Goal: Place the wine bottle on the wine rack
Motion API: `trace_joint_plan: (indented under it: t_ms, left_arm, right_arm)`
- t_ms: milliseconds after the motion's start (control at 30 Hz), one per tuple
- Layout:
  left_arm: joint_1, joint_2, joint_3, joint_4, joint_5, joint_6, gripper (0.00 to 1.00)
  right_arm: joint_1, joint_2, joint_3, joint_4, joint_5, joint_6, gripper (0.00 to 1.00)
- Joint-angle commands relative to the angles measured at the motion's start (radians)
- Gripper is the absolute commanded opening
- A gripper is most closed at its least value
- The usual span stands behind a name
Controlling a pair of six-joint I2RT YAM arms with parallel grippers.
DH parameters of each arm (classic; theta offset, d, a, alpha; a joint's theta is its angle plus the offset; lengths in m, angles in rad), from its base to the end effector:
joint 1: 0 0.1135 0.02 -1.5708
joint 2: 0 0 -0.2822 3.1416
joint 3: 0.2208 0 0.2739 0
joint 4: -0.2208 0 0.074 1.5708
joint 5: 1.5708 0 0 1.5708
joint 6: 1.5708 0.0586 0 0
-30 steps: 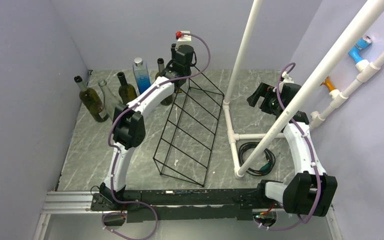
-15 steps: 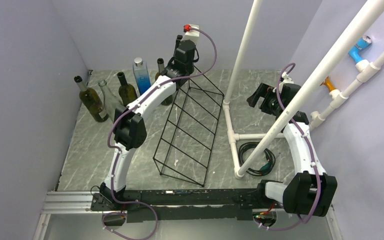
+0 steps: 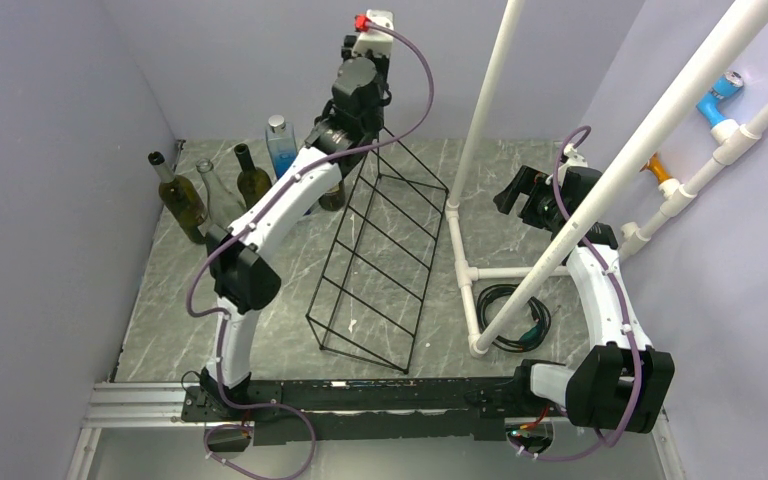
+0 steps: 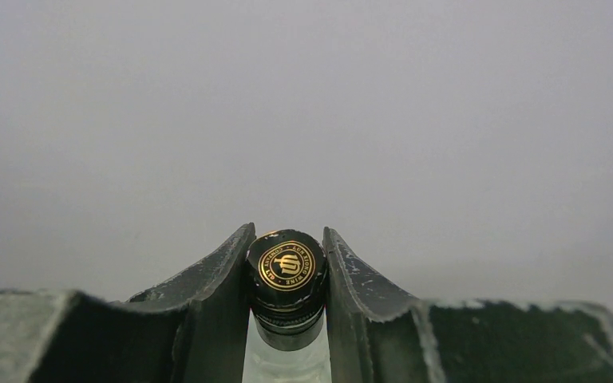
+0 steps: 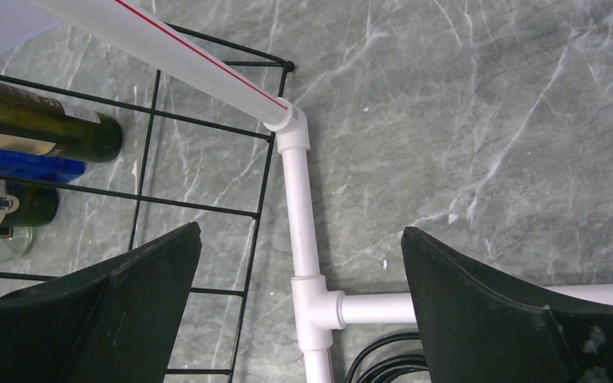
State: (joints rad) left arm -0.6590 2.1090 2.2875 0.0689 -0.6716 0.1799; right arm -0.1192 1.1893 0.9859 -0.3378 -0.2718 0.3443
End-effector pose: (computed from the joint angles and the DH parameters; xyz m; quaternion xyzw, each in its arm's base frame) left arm 0.4439 -0.2977 0.4916 -0.0012 0.6357 0.0200 0.7717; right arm 0.3003 -0.0201 0.3130 0.1332 0.8546 0.1720 0.4715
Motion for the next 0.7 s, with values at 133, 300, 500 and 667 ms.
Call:
trace_joint_plan:
  t_ms: [133,300,500,667]
  left_arm:
    - [-0.03,-0.257,0.115,0.195,0.066,-0.081,0.0]
    - [-0.058,-0.328,0.094,0.161,0.076,-0.124,0.0]
    - [-0.062,-0.442,0.018,0.035,0.118,-0.335,0.0]
    - [-0.064,-0.548,-0.095,-0.081,0.217,-0.518,0.0]
  right_arm:
    - [-0.005,-0.016,-0.007,0.05,-0.009,0.009,1.0]
    - [-0.005,-0.015,-0.009,0.049,-0.01,0.009,1.0]
    - [-0.005,-0.017,-0.012,0.049,-0.006,0.007,1.0]
    - [-0.005,-0.016,-0.012,0.048,-0.004,0.007,1.0]
